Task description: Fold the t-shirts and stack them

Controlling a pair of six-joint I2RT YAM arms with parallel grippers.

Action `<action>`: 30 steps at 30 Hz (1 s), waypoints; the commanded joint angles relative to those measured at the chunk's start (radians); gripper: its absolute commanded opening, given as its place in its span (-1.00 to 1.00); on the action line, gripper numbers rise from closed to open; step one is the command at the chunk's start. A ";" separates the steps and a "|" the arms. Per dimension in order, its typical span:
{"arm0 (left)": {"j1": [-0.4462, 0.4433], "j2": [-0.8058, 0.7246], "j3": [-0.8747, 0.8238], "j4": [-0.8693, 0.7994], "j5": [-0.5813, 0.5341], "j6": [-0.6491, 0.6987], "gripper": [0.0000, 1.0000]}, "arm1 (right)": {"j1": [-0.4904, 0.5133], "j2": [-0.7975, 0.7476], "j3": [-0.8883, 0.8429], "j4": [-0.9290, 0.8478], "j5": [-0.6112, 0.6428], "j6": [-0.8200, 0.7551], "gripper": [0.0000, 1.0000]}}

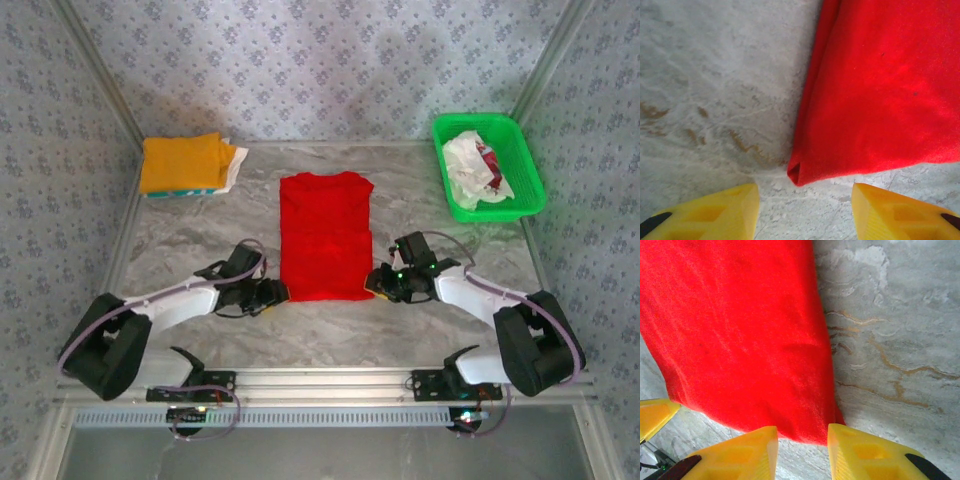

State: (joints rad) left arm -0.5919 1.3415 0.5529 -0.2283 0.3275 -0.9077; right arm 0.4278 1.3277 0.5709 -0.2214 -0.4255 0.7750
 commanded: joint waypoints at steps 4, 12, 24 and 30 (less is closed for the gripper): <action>-0.012 0.059 0.070 0.032 -0.001 0.022 0.03 | 0.004 0.002 -0.025 0.015 0.014 0.015 -0.32; -0.016 0.105 0.163 -0.027 -0.017 0.044 -0.06 | 0.004 -0.003 -0.028 0.017 0.017 0.010 -0.32; -0.046 0.158 0.219 -0.155 -0.046 0.056 -0.09 | -0.001 -0.016 -0.036 0.025 0.019 0.007 -0.33; -0.047 0.138 0.220 -0.215 -0.078 0.060 -0.07 | -0.014 -0.027 -0.048 0.033 0.019 0.008 -0.32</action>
State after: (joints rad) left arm -0.6315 1.5017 0.7574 -0.3828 0.2726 -0.8703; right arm 0.4225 1.3178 0.5308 -0.1841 -0.4217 0.7750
